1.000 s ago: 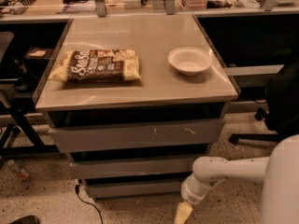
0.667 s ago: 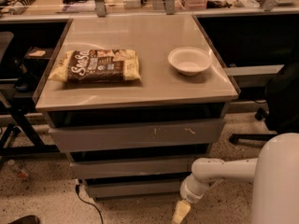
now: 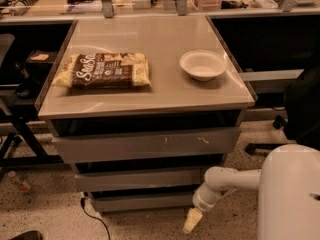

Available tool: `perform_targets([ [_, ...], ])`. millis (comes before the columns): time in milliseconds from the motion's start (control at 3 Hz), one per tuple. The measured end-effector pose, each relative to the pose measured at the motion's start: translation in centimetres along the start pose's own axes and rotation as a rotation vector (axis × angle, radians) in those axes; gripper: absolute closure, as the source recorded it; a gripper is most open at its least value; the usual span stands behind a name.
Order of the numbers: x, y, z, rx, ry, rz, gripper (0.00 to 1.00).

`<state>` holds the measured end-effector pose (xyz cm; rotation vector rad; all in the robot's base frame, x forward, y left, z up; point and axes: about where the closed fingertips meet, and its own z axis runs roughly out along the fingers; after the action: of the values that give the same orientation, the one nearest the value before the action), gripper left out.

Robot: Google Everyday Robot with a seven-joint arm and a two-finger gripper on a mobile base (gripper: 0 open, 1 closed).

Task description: Open bottom drawer

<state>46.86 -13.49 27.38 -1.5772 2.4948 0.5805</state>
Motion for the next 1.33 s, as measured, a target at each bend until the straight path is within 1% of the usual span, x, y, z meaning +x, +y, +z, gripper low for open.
perform_targets([
  [333, 0.6, 0.3, 2.3, -0.019, 0.031, -0.012, 0.00],
  [667, 2.0, -0.8, 4.5, 0.005, 0.032, 0.018, 0.00],
  [1000, 2.3, -2.5, 5.1, 0.038, 0.024, 0.034, 0.00],
  [1333, 1.3, -4.4, 4.3, 0.087, 0.003, 0.028, 0.00],
])
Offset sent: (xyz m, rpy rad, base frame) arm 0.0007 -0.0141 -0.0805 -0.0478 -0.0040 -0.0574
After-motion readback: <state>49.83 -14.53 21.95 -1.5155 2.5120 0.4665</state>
